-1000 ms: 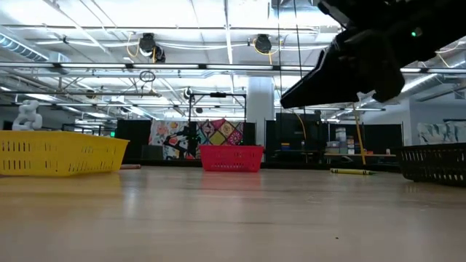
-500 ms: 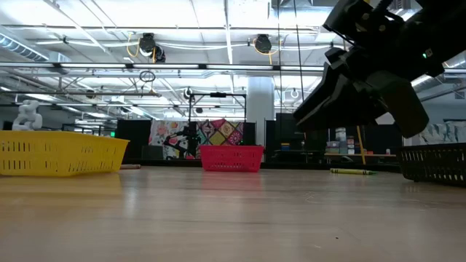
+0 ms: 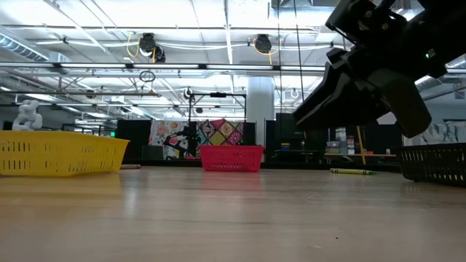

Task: Sort crayons
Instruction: Put the brown crayon into the yellow basket

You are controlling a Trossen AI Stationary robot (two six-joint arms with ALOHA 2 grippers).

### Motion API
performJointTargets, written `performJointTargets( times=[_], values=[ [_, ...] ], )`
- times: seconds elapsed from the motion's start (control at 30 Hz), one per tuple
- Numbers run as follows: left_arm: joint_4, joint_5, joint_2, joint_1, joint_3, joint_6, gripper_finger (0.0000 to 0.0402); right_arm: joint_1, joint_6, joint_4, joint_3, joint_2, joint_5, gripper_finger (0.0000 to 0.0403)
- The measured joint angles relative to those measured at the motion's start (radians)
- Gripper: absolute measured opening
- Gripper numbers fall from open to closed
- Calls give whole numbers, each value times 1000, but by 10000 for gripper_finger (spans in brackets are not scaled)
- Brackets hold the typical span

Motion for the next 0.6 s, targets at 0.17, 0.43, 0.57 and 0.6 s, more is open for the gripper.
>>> performJointTargets(
  times=[0.17, 0.43, 0.57, 0.6],
  values=[
    [61, 18, -2, -9, -43, -1, 143, 0, -3, 27, 0, 0, -1, 144],
    [85, 3, -2, -16, -79, 18, 143, 1, -3, 29, 0, 0, -2, 144],
    [116, -9, -2, -16, -122, 33, 143, 2, -3, 32, 0, 0, -2, 144],
    [125, -20, -3, -16, -127, 49, 143, 2, -3, 32, 0, 0, -2, 144]
  ],
)
